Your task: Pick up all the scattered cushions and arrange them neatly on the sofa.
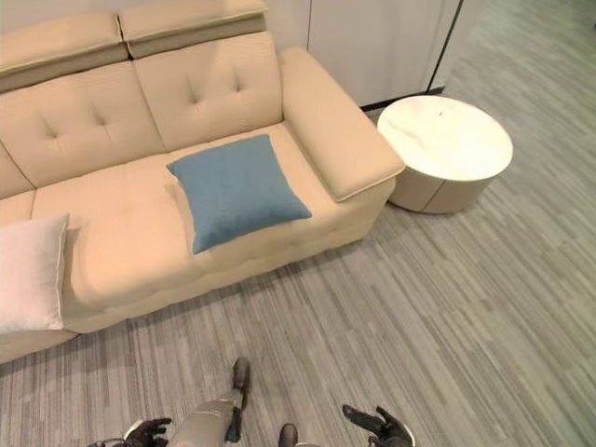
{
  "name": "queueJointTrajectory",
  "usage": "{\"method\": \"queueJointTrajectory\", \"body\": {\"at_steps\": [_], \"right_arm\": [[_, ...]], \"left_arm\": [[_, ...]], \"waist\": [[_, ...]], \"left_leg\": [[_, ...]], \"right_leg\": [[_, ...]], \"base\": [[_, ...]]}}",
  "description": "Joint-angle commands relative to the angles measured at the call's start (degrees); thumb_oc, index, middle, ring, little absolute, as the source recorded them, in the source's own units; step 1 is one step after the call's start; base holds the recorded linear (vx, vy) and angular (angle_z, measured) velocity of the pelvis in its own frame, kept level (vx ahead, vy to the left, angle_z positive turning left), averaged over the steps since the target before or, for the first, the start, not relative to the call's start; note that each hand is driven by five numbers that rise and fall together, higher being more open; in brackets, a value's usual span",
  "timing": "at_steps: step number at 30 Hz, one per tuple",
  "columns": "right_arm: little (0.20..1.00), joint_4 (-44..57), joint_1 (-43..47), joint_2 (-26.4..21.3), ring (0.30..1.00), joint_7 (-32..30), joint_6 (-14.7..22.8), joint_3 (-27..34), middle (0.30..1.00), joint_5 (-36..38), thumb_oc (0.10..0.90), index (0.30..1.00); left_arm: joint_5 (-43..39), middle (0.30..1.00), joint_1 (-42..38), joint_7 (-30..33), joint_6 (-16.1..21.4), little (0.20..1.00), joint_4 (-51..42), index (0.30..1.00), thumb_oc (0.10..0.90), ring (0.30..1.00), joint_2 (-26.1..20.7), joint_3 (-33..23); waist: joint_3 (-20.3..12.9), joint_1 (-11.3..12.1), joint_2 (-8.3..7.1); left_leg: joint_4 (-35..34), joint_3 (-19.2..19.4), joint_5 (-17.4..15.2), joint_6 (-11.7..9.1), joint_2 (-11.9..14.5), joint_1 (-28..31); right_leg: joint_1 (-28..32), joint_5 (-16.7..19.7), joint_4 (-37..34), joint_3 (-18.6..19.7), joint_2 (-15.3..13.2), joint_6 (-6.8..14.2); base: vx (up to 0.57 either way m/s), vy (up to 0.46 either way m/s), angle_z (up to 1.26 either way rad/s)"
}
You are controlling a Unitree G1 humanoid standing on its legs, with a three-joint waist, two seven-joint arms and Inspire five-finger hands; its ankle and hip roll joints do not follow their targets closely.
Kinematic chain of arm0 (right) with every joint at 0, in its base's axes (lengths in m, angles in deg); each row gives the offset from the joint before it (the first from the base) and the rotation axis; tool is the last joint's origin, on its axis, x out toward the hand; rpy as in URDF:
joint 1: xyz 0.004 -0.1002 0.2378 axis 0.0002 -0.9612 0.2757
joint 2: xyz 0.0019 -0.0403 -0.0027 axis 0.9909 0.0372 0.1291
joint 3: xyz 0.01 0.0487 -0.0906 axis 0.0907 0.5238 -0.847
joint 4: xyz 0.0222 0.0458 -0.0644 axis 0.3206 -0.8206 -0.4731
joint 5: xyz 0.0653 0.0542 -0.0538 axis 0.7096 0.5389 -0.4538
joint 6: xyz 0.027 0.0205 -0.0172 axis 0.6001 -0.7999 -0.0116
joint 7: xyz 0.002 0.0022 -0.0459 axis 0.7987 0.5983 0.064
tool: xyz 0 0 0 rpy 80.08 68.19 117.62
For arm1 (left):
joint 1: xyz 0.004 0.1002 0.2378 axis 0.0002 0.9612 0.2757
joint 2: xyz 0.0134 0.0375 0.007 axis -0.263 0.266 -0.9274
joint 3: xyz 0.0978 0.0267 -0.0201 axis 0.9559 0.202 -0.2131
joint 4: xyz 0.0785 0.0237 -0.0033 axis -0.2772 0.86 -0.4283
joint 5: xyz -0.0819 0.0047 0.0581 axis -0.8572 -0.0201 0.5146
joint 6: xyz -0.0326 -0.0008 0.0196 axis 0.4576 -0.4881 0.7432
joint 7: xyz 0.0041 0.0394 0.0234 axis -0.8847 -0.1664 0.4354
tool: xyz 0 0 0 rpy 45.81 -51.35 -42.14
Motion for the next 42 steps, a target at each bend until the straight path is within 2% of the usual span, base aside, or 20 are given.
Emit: {"method": "queueJointTrajectory", "body": {"at_steps": [1,3,5,7,8,10,12,14,16,21,25,28,29,31,33,34,36,38,41,42], "right_arm": [[0.9,2.3,-1.28,-1.2,0.9,0.91,1.58,0.6,0.9,-1.96,0.8,0.9],[0.9,2.91,-1.05,-0.87,0.9,1.27,1.51,1.21,0.9,-0.87,0.8,0.9],[0.9,4.23,-1.56,-0.52,0.9,1.89,1.48,2.0,0.9,0.46,0.8,0.9],[0.9,5.36,-1.6,-0.04,0.9,1.76,1.61,1.85,0.9,0.03,0.8,0.9],[0.9,6.24,-1.49,0.23,0.9,1.51,1.79,1.97,0.9,-0.54,0.8,0.9],[0.9,6.62,-1.46,0.21,0.9,1.55,2.01,1.67,0.9,-0.51,0.8,0.9],[0.9,7.36,-1.53,0.4,0.9,1.8,2.51,1.06,0.9,0.14,0.8,0.9],[0.9,8.37,-1.29,0.84,0.9,1.89,2.92,0.63,0.9,1.49,0.8,0.9],[0.9,7.85,-1.67,0.72,0.9,1.55,3.18,2.67,0.9,5.43,0.8,0.9],[0.9,6.46,-2.28,-0.96,0.9,0.18,3.86,8.36,0.9,9.25,0.8,0.9],[0.9,8.94,-3.1,-4.3,0.9,-1.62,6.21,13.21,0.9,11.86,0.8,0.9],[0.9,16.15,-3.74,-7.81,0.9,-3.31,8.93,14.66,0.9,10.51,0.8,0.9],[0.9,20.75,-1.91,-9.31,0.9,-4.94,10.49,14.79,0.9,9.83,0.8,0.9],[0.9,22.99,-0.83,-9.72,0.9,-5.85,11.2,14.62,0.9,9.79,0.8,0.9],[0.9,29.1,-0.82,-9.82,0.9,-6.65,11.56,13.77,0.9,8.41,0.8,0.9],[0.9,20.18,8.6,-31.08,0.9,-5.82,7.22,19.59,0.9,7.18,0.8,0.9],[0.9,16.54,5.62,-28.88,0.9,-4.81,8.08,16.31,0.9,4.22,0.8,0.9],[0.9,4.83,12.31,-38.33,0.9,-0.6,3.27,14.71,0.9,6.79,0.8,0.9],[0.9,7.48,9.82,-32.25,0.9,-0.86,3.0,11.62,0.9,0.89,0.8,0.9],[0.9,12.99,8.99,-24.87,0.9,-5.16,5.19,10.19,0.9,-1.81,0.8,0.9]], "left_arm": [[1.89,0.9,1.64,0.21,-0.12,0.9,0.95,0.9,0.8,0.9,-0.05,-0.27],[1.8,0.9,2.06,0.1,-0.24,0.9,1.9,0.9,0.8,0.9,-0.77,-1.4],[2.15,0.9,2.61,0.24,-0.67,0.9,2.64,0.9,0.8,0.9,-1.47,-2.5],[1.96,0.9,2.39,0.37,-0.79,0.9,2.1,0.9,0.8,0.9,-1.82,-2.96],[1.62,0.9,1.72,0.3,-0.73,0.9,1.56,0.9,0.8,0.9,-2.45,-2.9],[1.52,0.9,1.2,0.36,-0.6,0.9,1.58,0.9,0.8,0.9,-2.53,-2.52],[0.88,0.9,0.3,0.31,-0.15,0.9,1.13,0.9,0.8,0.9,-2.64,-2.12],[0.53,0.9,-0.84,0.56,0.46,0.9,0.38,0.9,0.8,0.9,-2.36,-1.07],[0.06,0.9,-2.93,0.74,1.45,0.9,-0.73,0.9,0.8,0.9,-2.16,0.25],[-3.47,0.9,-4.08,1.37,2.92,0.9,-2.48,0.9,0.8,0.9,-1.74,0.22],[-6.71,0.9,-2.77,2.41,4.52,0.9,-4.59,0.9,0.8,0.9,-2.75,-1.06],[-9.53,0.9,-1.7,2.56,5.57,0.9,-7.96,0.9,0.8,0.9,-3.82,-2.19],[-12.57,0.9,-2.8,2.74,5.72,0.9,-10.72,0.9,0.8,0.9,-4.5,-2.77],[-14.31,0.9,-3.8,3.34,5.83,0.9,-12.43,0.9,0.8,0.9,-5.13,-3.17],[-15.45,0.9,-4.94,4.61,6.21,0.9,-16.31,0.9,0.8,0.9,-6.54,-4.16],[-13.5,0.9,-7.57,3.27,5.88,0.9,-16.74,0.9,0.8,0.9,-10.71,-1.6],[-11.16,0.9,-7.97,3.54,5.89,0.9,-20.08,0.9,0.8,0.9,-11.34,-1.37],[-9.36,0.9,-9.27,3.55,5.93,0.9,-22.65,0.9,0.8,0.9,-13.41,1.22],[-10.09,0.9,-10.48,5.72,5.64,0.9,-27.56,0.9,0.8,0.9,-14.98,-2.8],[-9.87,0.9,-10.64,6.84,5.87,0.9,-30.55,0.9,0.8,0.9,-15.29,-4.78]], "waist": [[-5.05,2.23,0.25],[-6.03,2.27,-0.54],[-5.94,1.93,-1.27],[-5.83,1.5,-0.24],[-5.56,0.77,1.32],[-5.09,-0.09,1.9],[-3.81,-2.0,2.39],[-3.18,-3.5,2.55],[-2.8,-6.21,1.95],[-3.32,-8.3,2.37],[-5.49,-7.7,1.74],[-6.01,-7.21,1.92],[-4.89,-6.53,1.74],[-3.97,-6.21,0.82],[-3.05,-5.77,-0.28],[-4.41,-3.4,-2.59],[-3.75,-2.96,-2.51],[-4.53,-1.17,-3.35],[-4.33,-0.07,-2.47],[-4.38,0.12,-1.69]], "left_leg": [[-1.56,-1.65,5.73,2.81,-2.56,3.34],[0.53,-2.47,4.94,4.1,-4.14,4.69],[2.01,-2.02,2.45,5.74,-5.3,7.6],[2.23,-2.7,0.08,7.27,-5.53,11.37],[0.9,-4.8,-1.53,8.2,-4.85,15.9],[0.1,-5.72,-1.87,8.23,-4.61,17.62],[-0.77,-7.72,-2.65,7.68,-4.32,20.82],[-0.5,-9.09,-3.73,6.89,-4.16,22.06],[-0.38,-12.54,-6.24,5.3,-4.38,25.0],[0.12,-15.86,-9.46,3.89,-3.43,28.15],[1.14,-18.45,-11.79,1.99,-1.25,29.48],[7.56,-19.02,-10.77,-0.22,0.86,27.12],[17.71,-17.67,-7.52,-2.39,1.67,21.7],[23.7,-16.5,-5.0,-2.49,1.88,16.93],[28.77,-9.44,-4.31,-0.97,4.37,12.43],[28.69,-5.53,-6.09,-0.84,5.62,10.37],[25.76,-4.85,-6.34,-0.62,4.61,8.96],[17.49,-3.67,-6.57,-0.57,2.72,8.99],[3.74,-4.6,0.79,-1.09,1.62,6.17],[0.19,-4.98,1.77,-0.49,1.44,7.52]], "right_leg": [[-2.74,-0.33,12.67,2.23,0.26,5.61],[-4.13,3.32,18.94,2.1,-1.75,8.22],[-6.94,13.22,29.99,1.48,-4.92,11.79],[-9.75,19.71,38.63,-1.21,-7.36,12.67],[-14.54,19.62,44.42,-4.01,-8.95,11.37],[-16.84,17.39,44.46,-5.23,-9.45,10.27],[-20.16,12.9,39.24,-7.11,-10.08,8.61],[-21.99,11.84,31.56,-6.7,-9.57,8.31],[-25.06,13.27,16.69,0.7,-7.76,9.52],[-26.28,16.11,9.29,5.09,-7.91,11.32],[-23.46,14.94,9.89,5.35,-7.38,10.41],[-21.12,11.97,10.22,3.63,-6.02,8.88],[-18.36,9.81,10.29,2.0,-5.76,7.53],[-17.46,9.24,10.23,0.96,-6.51,6.75],[-15.77,7.87,10.2,-1.14,-6.72,5.37],[-12.95,6.63,9.09,-3.75,-6.98,5.09],[-12.04,6.51,8.19,-5.07,-7.08,5.17],[-10.87,6.06,7.3,-6.49,-6.82,5.63],[-8.63,4.61,7.62,-5.53,-4.83,5.95],[-8.41,4.01,8.41,-4.77,-4.23,5.83]], "base": [[0.49,0.164,-0.43],[0.4,0.188,-0.3],[0.33,0.212,0.04],[0.41,0.234,0.16],[0.38,0.172,0.27],[0.3,0.076,0.45],[0.36,-0.059,0.36],[0.3,-0.132,0.52],[0.35,-0.192,0.66],[0.31,-0.16,0.62],[0.34,-0.282,0.7],[0.23,-0.29,0.43],[0.11,-0.206,0.54],[0.0,-0.149,0.62],[0.08,-0.271,0.7],[0.13,-0.238,0.81],[0.14,-0.14,0.79],[0.22,-0.043,1.06],[0.27,0.051,0.48],[0.3,0.118,-0.2]]}}
